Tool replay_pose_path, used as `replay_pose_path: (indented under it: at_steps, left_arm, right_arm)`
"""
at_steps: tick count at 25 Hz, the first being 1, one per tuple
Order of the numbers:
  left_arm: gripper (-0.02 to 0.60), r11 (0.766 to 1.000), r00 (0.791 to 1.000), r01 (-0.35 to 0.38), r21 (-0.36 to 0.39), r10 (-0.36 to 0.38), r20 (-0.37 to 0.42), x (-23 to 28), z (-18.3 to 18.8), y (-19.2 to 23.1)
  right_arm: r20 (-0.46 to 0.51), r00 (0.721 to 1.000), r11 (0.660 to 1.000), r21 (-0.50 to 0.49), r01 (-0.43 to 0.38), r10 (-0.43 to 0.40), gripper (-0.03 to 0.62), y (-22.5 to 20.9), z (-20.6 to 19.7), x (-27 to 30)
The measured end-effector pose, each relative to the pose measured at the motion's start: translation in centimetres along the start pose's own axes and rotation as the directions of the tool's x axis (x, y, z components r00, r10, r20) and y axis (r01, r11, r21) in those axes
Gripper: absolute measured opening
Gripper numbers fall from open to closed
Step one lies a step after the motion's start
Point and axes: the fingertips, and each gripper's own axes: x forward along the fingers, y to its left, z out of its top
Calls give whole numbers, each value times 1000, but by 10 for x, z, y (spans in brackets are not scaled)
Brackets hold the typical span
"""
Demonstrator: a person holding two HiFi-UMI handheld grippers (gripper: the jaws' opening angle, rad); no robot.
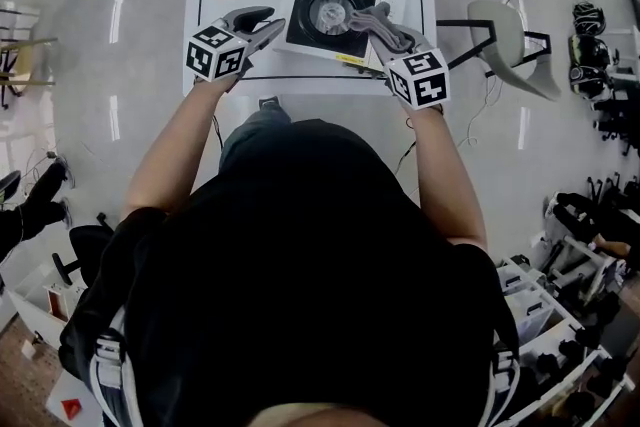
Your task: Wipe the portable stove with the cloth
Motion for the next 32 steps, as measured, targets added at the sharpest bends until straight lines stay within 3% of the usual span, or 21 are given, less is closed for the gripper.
replay_pose_path:
  at_steps: [5,14,32]
  left_arm:
    - [158,998,997,-27,60,23,75,-22,44,-28]
    - [158,990,986,-81,119,62,154,-48,91,-62]
    - [135,982,958,-157,103,126,256,-81,114,-100]
  right_arm:
    - [107,994,1000,-1,26,-26,112,-14,26,-49]
    - [234,968,996,19,86,-88,112,-41,46,-121]
    - [339,927,987,84,138,-158,112,-75,30,-194]
